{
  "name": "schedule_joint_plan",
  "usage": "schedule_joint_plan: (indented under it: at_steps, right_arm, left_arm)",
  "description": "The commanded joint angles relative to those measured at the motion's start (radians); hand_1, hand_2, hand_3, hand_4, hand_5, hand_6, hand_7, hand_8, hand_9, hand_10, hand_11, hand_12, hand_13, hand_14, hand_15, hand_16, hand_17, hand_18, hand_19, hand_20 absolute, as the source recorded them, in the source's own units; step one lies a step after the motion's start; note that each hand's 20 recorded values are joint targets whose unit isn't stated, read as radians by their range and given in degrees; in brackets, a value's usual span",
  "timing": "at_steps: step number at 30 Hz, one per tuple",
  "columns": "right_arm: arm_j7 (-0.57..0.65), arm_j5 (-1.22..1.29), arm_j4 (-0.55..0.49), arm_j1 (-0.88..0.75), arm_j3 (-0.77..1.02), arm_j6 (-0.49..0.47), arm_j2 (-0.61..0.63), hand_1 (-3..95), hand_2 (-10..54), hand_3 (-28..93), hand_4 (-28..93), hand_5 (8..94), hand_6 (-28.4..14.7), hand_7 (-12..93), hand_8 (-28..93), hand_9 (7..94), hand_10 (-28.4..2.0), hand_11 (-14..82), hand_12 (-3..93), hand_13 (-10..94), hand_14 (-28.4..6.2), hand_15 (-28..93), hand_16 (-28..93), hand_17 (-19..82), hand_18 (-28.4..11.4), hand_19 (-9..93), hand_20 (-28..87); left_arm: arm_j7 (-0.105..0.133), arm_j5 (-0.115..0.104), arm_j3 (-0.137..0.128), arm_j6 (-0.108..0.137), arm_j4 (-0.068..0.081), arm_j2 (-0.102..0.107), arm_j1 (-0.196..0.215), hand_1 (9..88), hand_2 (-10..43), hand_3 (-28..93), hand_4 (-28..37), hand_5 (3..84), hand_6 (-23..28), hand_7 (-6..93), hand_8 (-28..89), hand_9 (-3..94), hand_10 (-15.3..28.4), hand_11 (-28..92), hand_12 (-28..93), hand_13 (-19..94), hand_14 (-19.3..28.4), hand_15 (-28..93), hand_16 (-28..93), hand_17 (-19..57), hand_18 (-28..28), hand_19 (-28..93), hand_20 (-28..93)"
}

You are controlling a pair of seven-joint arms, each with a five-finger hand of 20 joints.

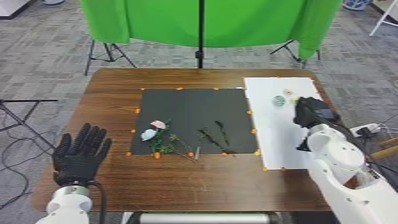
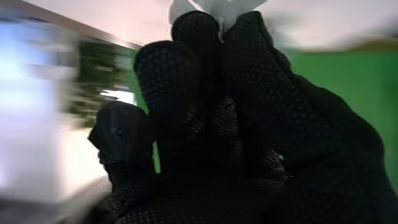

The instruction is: Arrange flowers

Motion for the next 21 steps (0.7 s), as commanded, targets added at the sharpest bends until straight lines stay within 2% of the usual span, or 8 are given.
schedule_joint_plan:
  at_steps: [1,8,11,13,15,18,21]
  right_arm:
    - [-0.247,-0.035,-0.12,0.175,-0.237,-0.036,-0.117,64.3,-9.5,70,-28,77.3,-1.3,38,0,85.8,-11.2,18.4,46.2,73,-8.9,58,40,38,-23.4,93,60]
    - [-0.358,-0.051,-0.053,0.284,-0.421,-0.077,-0.237,64.2,-9.5,70,-28,76.9,-1.1,38,-1,85.3,-11.1,18.6,46.3,73,-9.0,58,40,38,-23.4,93,59]
    - [-0.36,-0.077,-0.009,0.278,-0.48,-0.061,-0.276,64.0,-9.5,70,-28,76.7,-1.1,39,-1,85.2,-11.1,18.7,46.2,73,-9.0,59,40,38,-23.3,93,59]
    - [-0.368,-0.098,0.011,0.281,-0.504,-0.094,-0.296,63.9,-9.5,70,-28,76.7,-1.1,39,-1,85.3,-11.1,18.8,46.1,73,-9.0,59,39,38,-23.4,93,59]
    - [-0.374,-0.118,0.008,0.273,-0.524,-0.1,-0.303,63.8,-9.5,71,-28,76.6,-1.0,39,-1,85.2,-11.1,19.0,46.1,73,-9.0,59,40,38,-23.5,93,59]
    - [-0.374,-0.137,-0.006,0.267,-0.553,-0.086,-0.304,63.7,-9.5,71,-28,76.2,-0.9,39,-1,85.0,-11.1,19.1,46.1,73,-8.9,59,40,37,-23.5,93,59]
    - [-0.365,-0.135,0.003,0.267,-0.574,-0.074,-0.325,63.7,-9.5,71,-28,76.0,-1.0,39,-1,84.7,-11.1,19.2,46.2,72,-8.9,59,40,37,-23.5,93,58]
  left_arm:
    - [-0.014,-0.003,0.008,0.017,0.001,-0.013,0.018,27.0,17.0,77,-28.3,47.8,10.9,13.1,-10,41.7,16.5,26,9,30,16.3,42,-10,-8.4,14.4,40,13]
    - [-0.018,0.004,0.018,0.013,0.004,-0.003,0.006,27.0,17.0,77,-28.3,47.8,10.9,13.1,-10,41.7,16.4,26,9,30,16.3,42,-10,-8.4,14.4,40,13]
    - [-0.024,0.001,0.021,0.023,0.007,0.004,0.002,27.0,17.1,77,-28.3,47.8,10.9,13.1,-10,41.7,16.4,26,9,30,16.3,42,-10,-8.5,14.3,40,13]
    - [-0.031,0.004,0.024,0.019,0.017,0.001,-0.014,27.0,17.1,77,-28.3,47.8,10.9,13.0,-10,41.6,16.4,26,9,30,16.3,42,-10,-8.5,14.4,40,13]
    - [-0.038,0.007,0.027,0.015,0.021,0.006,-0.024,27.0,17.0,77,-28.3,47.8,10.9,13.1,-10,41.7,16.4,25,9,30,16.3,42,-10,-8.4,14.3,40,13]
    - [-0.031,0.005,0.029,0.014,0.017,0.019,-0.017,27.0,17.0,77,-28.3,47.8,10.9,13.0,-10,41.7,16.4,26,9,30,16.3,42,-10,-8.5,14.3,40,13]
    - [-0.047,0.001,0.026,0.019,0.016,0.023,-0.019,27.0,17.0,77,-28.3,47.8,10.9,13.0,-10,41.6,16.4,26,9,30,16.3,42,-10,-8.4,14.3,40,13]
